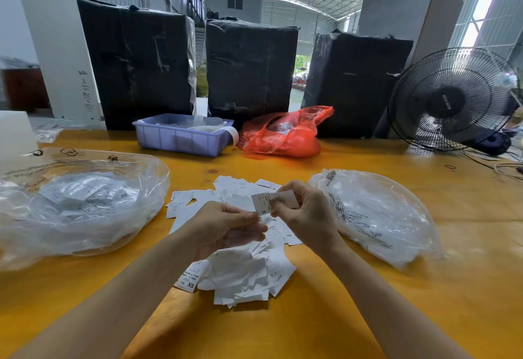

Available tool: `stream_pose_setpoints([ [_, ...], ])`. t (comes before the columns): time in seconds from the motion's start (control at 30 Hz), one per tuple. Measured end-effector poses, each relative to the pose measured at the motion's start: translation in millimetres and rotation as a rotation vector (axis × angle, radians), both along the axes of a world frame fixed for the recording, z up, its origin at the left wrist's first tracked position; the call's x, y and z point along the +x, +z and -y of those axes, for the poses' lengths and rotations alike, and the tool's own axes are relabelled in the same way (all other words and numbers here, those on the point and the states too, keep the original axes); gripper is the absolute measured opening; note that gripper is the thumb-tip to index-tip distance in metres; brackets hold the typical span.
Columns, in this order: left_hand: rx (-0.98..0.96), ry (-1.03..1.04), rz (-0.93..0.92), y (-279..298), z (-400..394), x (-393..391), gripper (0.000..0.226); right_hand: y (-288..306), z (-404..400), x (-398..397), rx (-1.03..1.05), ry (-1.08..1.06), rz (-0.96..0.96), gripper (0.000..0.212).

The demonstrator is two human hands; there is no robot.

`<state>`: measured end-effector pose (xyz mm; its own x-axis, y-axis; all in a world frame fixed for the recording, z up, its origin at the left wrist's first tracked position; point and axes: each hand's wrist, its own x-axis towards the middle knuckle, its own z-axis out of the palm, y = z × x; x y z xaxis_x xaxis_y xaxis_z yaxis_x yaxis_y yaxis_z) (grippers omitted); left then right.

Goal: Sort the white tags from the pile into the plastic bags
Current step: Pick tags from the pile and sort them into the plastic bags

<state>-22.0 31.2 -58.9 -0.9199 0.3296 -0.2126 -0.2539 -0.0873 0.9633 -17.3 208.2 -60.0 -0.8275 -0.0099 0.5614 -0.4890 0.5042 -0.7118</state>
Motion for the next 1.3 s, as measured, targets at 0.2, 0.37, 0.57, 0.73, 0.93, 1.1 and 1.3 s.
stream_pose_setpoints([
  [0.2, -0.017, 0.006, -0.017, -1, 0, -1, 0.018, 1, 2, 2, 0.042, -0.01, -0.012, 0.009],
  [0.37, -0.024, 0.02, -0.035, -3, -1, -2, 0.014, 0, 5, 3, 0.075, 0.054, 0.043, 0.005],
  [0.57, -0.054, 0.047, -0.064, -2, -2, -2, 0.026, 4, 0, 2, -0.026, 0.186, 0.234, 0.009],
  [0.73, -0.082, 0.034, -0.092, -1, -3, 3, 0.037, 5, 0, 4, -0.101, 0.279, 0.324, 0.017],
  [0.93, -0.047, 0.072, -0.045, 1, -8, 6, 0.037, 6, 5, 6, 0.014, 0.286, 0.489, 0.02],
  [1.1, -0.179, 0.109, -0.078, 0, -9, 4, 0.039, 9, 5, 10, 0.033, 0.379, 0.623, 0.023],
  [1.3, -0.153, 0.255, -0.089, -2, -10, 1, 0.036, 4, 8, 6, -0.101, 0.204, 0.421, 0.027],
])
